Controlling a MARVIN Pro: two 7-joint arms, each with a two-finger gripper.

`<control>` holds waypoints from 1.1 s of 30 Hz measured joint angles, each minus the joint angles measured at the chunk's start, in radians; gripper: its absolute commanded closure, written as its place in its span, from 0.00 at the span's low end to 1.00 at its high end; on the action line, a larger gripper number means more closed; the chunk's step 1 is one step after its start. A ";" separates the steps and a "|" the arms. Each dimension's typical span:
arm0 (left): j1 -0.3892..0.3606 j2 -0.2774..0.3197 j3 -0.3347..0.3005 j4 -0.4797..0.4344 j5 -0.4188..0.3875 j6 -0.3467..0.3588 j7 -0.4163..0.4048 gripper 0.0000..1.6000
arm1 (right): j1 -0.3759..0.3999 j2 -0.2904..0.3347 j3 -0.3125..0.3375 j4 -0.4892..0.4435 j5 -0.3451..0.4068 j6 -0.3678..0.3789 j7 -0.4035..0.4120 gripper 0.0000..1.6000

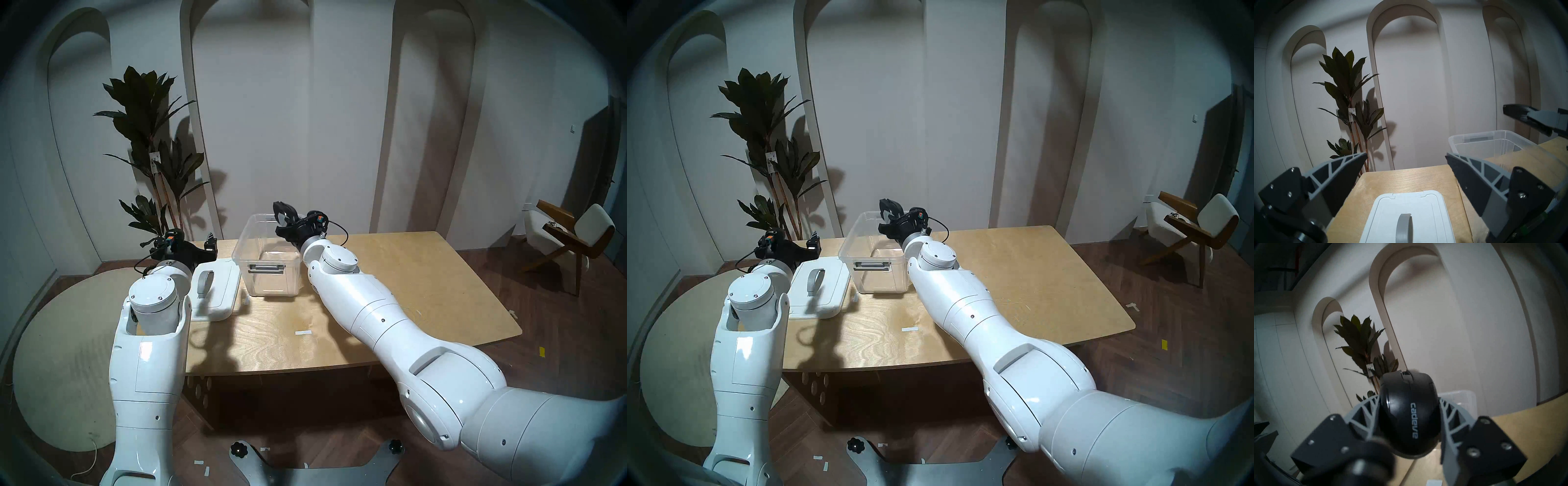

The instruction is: Open a storage container and put mouse inside

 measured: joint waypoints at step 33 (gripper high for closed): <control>-0.001 -0.016 -0.007 0.000 0.011 0.000 -0.002 0.00 | -0.098 0.270 -0.037 -0.392 -0.260 -0.031 -0.241 0.00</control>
